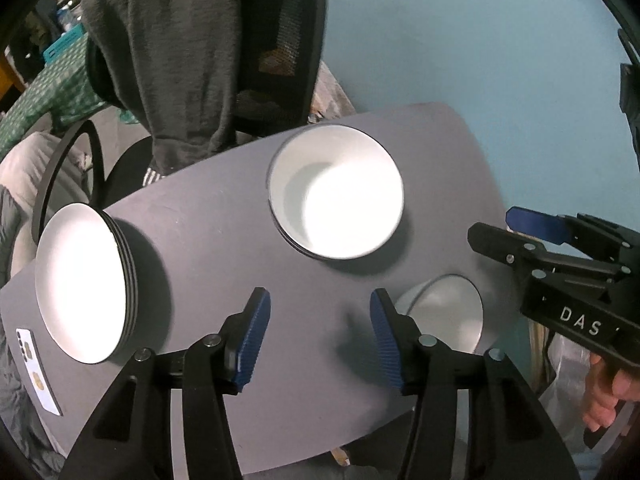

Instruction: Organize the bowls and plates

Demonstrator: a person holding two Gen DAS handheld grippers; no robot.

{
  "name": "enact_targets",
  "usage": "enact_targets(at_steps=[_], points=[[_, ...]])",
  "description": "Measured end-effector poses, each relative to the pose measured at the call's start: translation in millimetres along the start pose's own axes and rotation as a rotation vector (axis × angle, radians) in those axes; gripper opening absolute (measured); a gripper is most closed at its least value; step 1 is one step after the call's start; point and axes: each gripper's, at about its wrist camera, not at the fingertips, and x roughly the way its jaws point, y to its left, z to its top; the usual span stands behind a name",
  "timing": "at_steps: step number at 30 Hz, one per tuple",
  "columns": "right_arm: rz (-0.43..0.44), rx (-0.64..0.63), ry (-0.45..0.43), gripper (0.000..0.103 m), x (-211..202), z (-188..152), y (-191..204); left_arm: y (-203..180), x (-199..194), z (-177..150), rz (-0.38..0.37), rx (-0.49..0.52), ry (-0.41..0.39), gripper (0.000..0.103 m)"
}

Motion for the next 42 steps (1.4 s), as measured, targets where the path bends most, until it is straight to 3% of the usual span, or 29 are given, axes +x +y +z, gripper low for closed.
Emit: enact_targets(at_steps=[18,29,42], points=[[0.012,0.15,0.033,0.049,-5,-56,-37,-43,19,-24,-0.057,0.129,0.063,0.057],[0.057,0.244,0.074,0.05,27,-84,-67,-71,61,-37,-0.058,0.191,0.125,0.057],[0.115,0.292,0.12,0.05,74,-103,-81,-75,108,-44,-0.043,0.16,0.187,0.057]])
